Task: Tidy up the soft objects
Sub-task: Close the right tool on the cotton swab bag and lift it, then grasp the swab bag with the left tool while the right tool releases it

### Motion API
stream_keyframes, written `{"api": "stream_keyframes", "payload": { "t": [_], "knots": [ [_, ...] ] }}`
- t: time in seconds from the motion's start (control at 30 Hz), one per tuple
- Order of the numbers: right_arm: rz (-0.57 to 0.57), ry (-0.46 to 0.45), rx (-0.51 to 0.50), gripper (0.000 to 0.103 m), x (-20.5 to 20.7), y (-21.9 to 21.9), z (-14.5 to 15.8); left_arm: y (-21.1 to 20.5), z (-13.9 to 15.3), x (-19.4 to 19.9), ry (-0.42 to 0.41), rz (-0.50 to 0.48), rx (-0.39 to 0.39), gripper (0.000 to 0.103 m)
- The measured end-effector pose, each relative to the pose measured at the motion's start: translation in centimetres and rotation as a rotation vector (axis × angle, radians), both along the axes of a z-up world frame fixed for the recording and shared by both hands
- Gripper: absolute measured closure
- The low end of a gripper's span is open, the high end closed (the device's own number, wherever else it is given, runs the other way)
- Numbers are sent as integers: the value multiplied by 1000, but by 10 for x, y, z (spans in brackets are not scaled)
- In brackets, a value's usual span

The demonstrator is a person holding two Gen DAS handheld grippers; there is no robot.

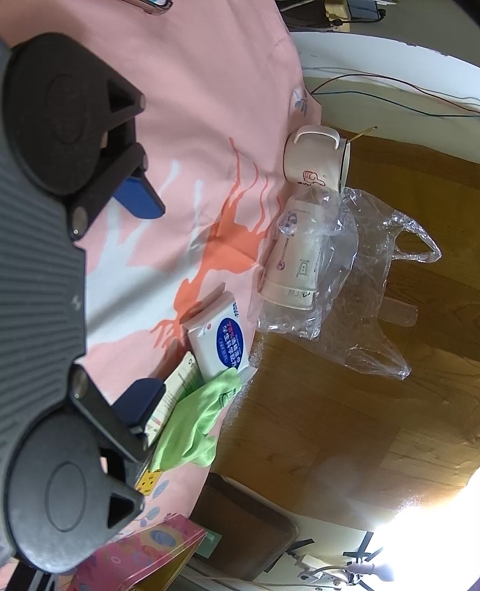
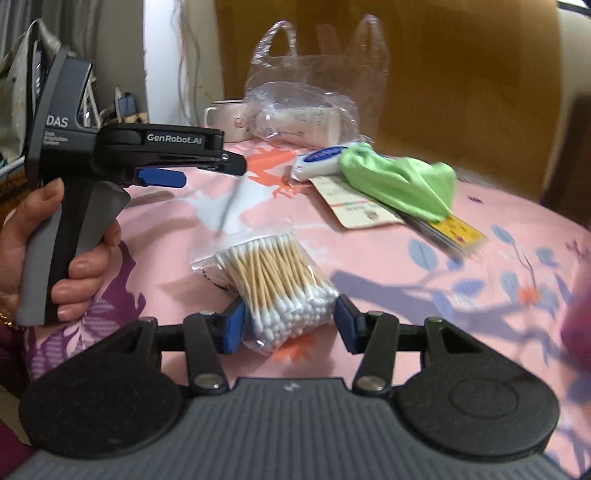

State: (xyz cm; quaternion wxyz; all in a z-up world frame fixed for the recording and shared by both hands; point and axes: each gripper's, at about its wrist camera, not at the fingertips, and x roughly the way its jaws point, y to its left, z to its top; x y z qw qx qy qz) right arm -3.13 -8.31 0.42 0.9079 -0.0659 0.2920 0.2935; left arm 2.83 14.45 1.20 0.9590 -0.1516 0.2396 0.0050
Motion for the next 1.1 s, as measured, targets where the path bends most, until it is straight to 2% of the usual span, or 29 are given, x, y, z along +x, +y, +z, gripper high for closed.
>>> {"api": "stream_keyframes", "payload": {
  "t": [0.2,0.37,0.53,0.7,0.83,0.87,0.93,0.97,1.0,1.1],
  "knots": [
    [-77,8,46,49,-12,-22,-3,-6,1,-1,14,-12,25,6],
    [-96,1,62,49,-18,-32,-9,-20,4,-8,21,-34,80,7],
    [-104,12,102,49,-16,-36,-11,-37,7,-22,63,-134,-4,7],
    [-116,20,119,49,-17,-37,-11,-59,3,-28,173,-293,-130,7],
    [-140,68,202,50,-16,-46,-11,-76,1,-28,229,-416,-230,7],
    [-134,101,264,50,-15,-52,-11,-82,0,-27,239,-444,-249,8],
    [-108,173,405,51,-14,-62,-12,-96,-4,-27,260,-491,-274,20],
    [-109,172,423,51,-17,-63,-11,-104,-5,-26,267,-508,-273,36],
    [-116,147,403,51,-20,-62,-8,-110,-5,-26,273,-526,-266,49],
    [-144,48,337,51,-31,-61,1,-128,2,-25,257,-567,-247,51]
  ]
}}
